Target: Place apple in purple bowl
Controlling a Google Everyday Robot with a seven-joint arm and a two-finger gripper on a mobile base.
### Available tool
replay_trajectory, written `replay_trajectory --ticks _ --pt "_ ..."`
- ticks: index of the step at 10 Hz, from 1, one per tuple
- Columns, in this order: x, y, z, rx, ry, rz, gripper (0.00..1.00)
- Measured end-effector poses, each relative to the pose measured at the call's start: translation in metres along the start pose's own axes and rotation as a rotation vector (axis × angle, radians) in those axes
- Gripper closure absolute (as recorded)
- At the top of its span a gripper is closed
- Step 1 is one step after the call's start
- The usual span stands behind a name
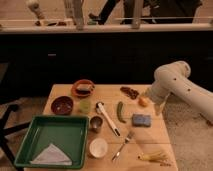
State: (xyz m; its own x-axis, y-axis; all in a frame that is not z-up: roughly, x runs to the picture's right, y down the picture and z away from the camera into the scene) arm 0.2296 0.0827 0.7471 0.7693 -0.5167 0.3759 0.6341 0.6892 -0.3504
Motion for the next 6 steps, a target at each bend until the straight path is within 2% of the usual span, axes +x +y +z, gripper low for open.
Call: replay_trajectory --ticks 3,6 --pt "-0.003 -0.028 0.024 -0.037 0.073 -0.067 0.2" --pt "0.0 -0.027 0.027 -0.046 0.087 -0.068 0.2"
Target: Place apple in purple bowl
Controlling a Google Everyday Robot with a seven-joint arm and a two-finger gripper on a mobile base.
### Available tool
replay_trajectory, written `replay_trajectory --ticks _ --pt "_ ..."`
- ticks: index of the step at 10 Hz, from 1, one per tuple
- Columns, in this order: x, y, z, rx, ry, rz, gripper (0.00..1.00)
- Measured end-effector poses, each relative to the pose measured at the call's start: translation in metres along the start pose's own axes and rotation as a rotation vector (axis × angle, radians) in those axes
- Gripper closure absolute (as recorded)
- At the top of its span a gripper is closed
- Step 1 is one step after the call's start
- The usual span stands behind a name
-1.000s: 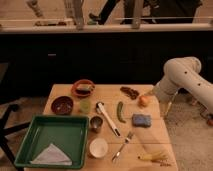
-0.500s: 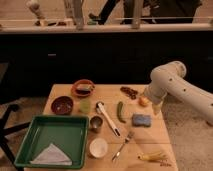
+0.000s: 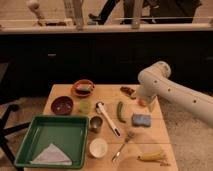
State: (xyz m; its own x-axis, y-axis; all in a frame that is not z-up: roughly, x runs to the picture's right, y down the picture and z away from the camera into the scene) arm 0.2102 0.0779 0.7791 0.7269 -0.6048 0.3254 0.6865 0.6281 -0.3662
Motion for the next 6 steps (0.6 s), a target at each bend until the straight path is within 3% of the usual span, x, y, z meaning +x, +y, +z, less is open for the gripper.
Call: replay_trajectory --ticks 3,6 --pt "0.002 -0.002 0.003 0.01 0.007 -0.022 0.2" --pt "0.028 -0.022 0.01 0.032 0.02 -0.214 0.2"
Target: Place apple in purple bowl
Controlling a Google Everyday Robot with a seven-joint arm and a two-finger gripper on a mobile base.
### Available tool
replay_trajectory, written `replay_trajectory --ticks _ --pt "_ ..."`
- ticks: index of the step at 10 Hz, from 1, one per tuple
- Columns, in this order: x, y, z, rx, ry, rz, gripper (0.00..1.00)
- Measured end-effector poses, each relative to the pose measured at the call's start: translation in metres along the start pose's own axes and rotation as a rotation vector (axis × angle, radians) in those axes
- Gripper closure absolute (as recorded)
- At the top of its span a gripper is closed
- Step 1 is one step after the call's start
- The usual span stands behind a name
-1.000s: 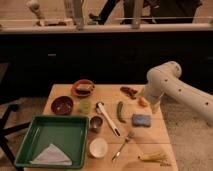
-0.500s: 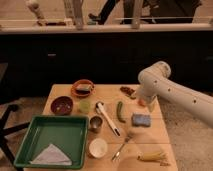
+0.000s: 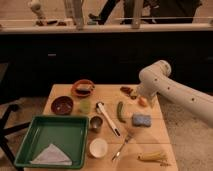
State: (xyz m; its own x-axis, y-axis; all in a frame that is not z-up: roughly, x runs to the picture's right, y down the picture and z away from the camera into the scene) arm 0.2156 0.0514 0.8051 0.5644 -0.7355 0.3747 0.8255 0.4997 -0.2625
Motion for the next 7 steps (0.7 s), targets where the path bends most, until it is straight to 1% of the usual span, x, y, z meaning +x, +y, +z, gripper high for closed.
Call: replay_trajectory --ticks 2,4,5,7 --pt "0.018 -0.005 0.007 0.004 -0.006 -0.086 0.2" --pt "0.028 -0.004 0.014 -0.001 -0.027 -0.14 0.2" --pt "0.034 -0.003 0.019 -0.01 -0.039 -0.165 0.2" --pt "0.038 -0.007 0.029 -0.021 -0.074 -0.212 0.2"
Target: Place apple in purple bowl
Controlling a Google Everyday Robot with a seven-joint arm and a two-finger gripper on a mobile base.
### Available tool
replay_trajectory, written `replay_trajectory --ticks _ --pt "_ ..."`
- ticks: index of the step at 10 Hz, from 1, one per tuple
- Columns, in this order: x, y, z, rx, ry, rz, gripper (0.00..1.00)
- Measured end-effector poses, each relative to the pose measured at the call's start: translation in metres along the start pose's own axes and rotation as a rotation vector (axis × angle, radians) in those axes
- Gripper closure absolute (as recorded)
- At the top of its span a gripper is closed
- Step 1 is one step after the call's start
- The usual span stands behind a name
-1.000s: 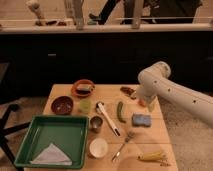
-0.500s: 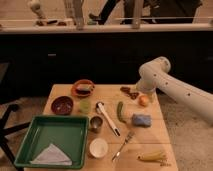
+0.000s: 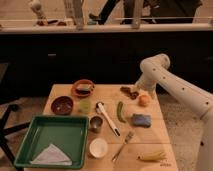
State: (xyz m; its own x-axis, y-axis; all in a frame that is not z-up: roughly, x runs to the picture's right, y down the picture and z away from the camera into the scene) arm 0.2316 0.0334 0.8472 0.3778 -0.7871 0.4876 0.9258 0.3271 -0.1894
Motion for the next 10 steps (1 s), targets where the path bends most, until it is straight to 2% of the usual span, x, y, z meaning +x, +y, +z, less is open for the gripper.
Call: replay_trajectory --ticks 3,5,8,10 --pt "0.012 0.008 0.009 -0.019 -0.017 -0.023 0.2" --pt "0.023 0.012 0.012 -0.011 -0.035 -0.032 0.2" --pt "0.036 0.02 0.018 0.015 -0.094 -0.068 0.2" --pt "0.039 0.023 0.027 0.03 -0.178 -0.143 0.2"
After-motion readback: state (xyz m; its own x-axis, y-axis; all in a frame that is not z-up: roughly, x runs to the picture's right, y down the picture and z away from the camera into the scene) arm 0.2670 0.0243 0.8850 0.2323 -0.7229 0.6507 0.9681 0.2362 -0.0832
